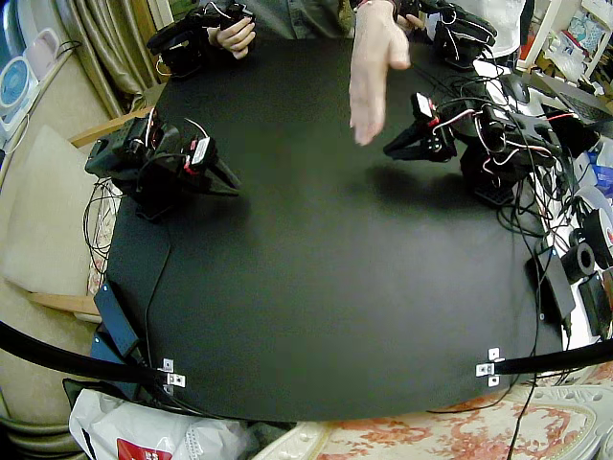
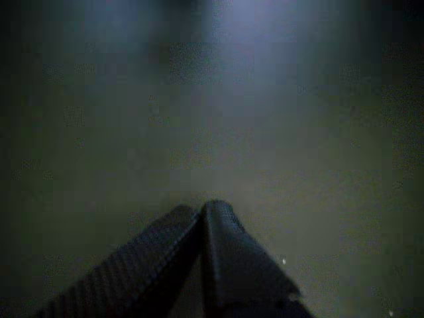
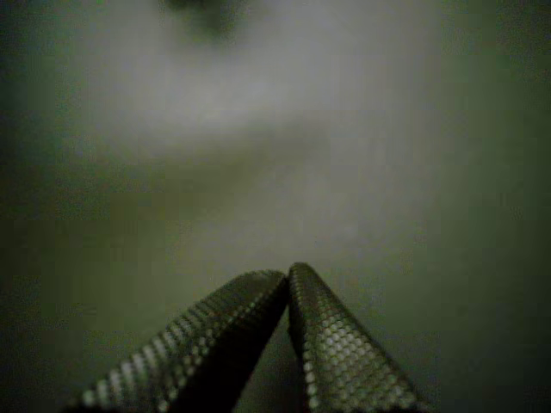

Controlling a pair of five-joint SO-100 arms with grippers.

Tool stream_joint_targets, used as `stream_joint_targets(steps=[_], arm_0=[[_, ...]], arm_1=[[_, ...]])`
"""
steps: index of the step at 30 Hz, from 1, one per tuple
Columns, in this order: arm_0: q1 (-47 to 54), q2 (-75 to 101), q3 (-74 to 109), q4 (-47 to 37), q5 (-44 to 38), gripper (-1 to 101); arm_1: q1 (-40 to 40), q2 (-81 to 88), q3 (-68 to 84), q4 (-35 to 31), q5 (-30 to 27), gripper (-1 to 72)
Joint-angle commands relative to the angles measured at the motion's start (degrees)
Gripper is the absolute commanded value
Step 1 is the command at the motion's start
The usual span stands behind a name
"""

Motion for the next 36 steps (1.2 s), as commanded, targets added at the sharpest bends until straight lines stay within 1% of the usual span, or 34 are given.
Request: stream_joint_targets(steps=[1, 3, 6, 11, 15, 18, 25, 31, 34, 36], arm_0=[[0.7, 1.41, 0.62, -11.43, 7.73, 0], [-0.18, 1.41, 0.62, -13.45, 8.26, 0], [-0.62, 1.41, 0.62, -10.72, 8.7, 0], [-1.41, 1.41, 0.62, -8.88, 9.32, 0], [-1.49, 1.41, 0.62, 1.32, 8.79, 0], [-1.23, 1.41, 0.62, 5.1, 7.91, 0], [-2.2, 1.41, 0.62, 6.06, 7.73, 0], [-1.93, 1.41, 0.62, 4.83, 7.73, 0], [-1.67, 1.41, 0.62, 3.34, 7.82, 0], [-1.05, 1.41, 0.62, 0.7, 7.82, 0]], arm_1=[[0.09, 1.05, -0.35, 0.97, 0.79, -0.3], [-0.09, 1.05, -0.35, 3.6, 0.62, -0.3], [-1.05, 1.05, -0.35, 7.73, 0.09, -0.3], [-0.97, 1.05, -0.35, 9.32, -1.58, -0.3], [-0.26, 1.05, -0.26, 9.76, -0.53, -0.3], [-1.05, 1.05, -0.26, 10.55, -0.35, -0.3], [-2.72, 1.05, -0.26, 10.72, 0.18, -0.3], [-3.6, 1.05, -0.26, 10.55, -0.35, -0.3], [-3.43, 0.53, -0.26, 10.55, -0.79, -0.3], [-3.52, 0.26, -0.26, 10.55, -0.79, -0.3]])
